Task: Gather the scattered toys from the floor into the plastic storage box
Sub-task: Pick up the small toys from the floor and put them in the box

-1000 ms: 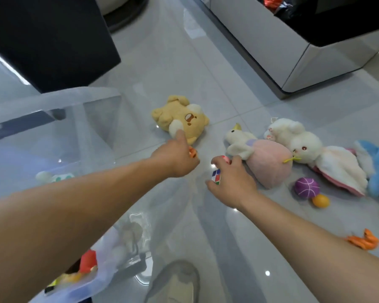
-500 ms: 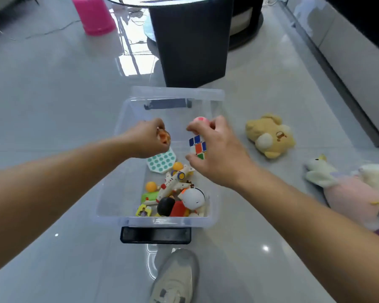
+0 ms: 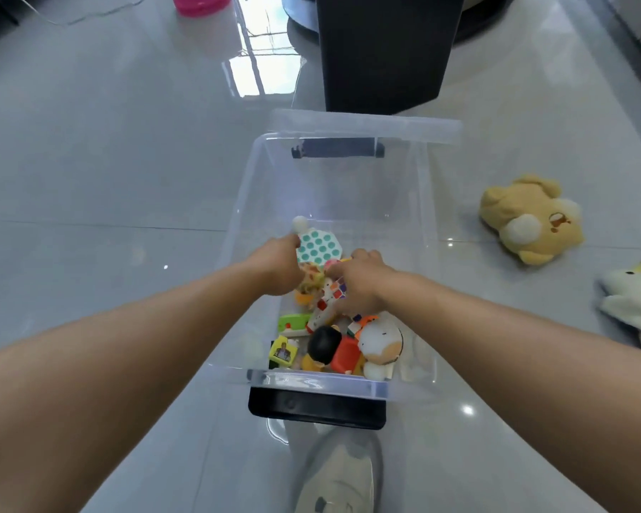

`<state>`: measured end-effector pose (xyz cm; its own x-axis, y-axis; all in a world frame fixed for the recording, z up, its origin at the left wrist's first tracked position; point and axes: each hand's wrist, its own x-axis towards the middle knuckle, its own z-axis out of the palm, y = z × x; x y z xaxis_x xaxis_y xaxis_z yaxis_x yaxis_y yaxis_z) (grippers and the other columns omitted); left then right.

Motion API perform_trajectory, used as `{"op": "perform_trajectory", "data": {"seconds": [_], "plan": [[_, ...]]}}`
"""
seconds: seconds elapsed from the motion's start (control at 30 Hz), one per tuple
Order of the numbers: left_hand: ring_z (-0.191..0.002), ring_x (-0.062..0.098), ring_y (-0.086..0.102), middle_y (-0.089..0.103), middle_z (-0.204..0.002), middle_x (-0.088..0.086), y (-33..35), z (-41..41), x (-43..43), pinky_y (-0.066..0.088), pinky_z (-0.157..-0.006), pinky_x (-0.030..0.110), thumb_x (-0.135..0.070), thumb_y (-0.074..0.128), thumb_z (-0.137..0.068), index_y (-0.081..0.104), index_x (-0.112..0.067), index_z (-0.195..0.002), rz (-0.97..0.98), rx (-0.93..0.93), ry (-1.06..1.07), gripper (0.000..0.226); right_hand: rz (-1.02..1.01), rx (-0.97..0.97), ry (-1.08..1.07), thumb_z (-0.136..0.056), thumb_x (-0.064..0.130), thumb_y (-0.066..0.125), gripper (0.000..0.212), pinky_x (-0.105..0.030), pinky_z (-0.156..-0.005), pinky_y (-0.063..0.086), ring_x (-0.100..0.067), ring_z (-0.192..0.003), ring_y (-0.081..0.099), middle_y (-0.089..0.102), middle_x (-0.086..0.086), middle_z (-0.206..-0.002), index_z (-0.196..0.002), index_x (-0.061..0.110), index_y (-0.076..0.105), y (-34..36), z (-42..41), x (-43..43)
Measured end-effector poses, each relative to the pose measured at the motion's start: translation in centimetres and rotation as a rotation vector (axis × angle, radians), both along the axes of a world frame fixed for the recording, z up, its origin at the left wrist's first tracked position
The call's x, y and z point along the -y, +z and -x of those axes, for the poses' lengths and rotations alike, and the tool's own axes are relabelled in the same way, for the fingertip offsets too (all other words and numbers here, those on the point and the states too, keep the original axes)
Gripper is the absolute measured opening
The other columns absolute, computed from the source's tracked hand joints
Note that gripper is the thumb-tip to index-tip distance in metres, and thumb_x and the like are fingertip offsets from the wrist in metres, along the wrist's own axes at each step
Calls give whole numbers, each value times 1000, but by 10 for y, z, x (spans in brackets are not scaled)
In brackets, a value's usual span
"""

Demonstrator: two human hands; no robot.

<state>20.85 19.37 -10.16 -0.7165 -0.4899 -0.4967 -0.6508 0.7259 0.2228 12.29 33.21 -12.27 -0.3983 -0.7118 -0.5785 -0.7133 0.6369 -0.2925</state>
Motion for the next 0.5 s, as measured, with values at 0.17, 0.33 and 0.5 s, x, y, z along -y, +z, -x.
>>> {"op": "perform_trajectory", "data": {"seconds": [0.17, 0.33, 0.5], "plan": [[-97, 26, 59, 60, -124, 12, 25, 16, -18, 47, -74, 33, -23, 58, -92, 46, -15, -137, 4, -132, 20, 47, 386, -90, -81, -92, 27, 59, 35, -37, -87, 50, -28, -109, 60, 65, -9, -119, -126, 19, 62, 46, -10, -33], [-91, 25, 60, 58, -131, 9, 72, 61, -78, 52, -72, 33, -33, 55, -92, 49, -18, -138, 14, -347, -15, 49, 725, -172, -403, -89, 25, 58, 18, -36, -75, 53, -21, -85, 64, 71, 0, -93, -99, 18, 71, 94, -14, -124], [-110, 28, 58, 55, -133, 11, 95, 120, -172, 46, -84, 34, -34, 58, -91, 51, -15, -135, -43, -423, -214, 48, 566, -227, -685, -88, 26, 57, 15, -36, -76, 54, -22, -87, 65, 71, 1, -91, -93, 21, 70, 98, 18, -227]]}}
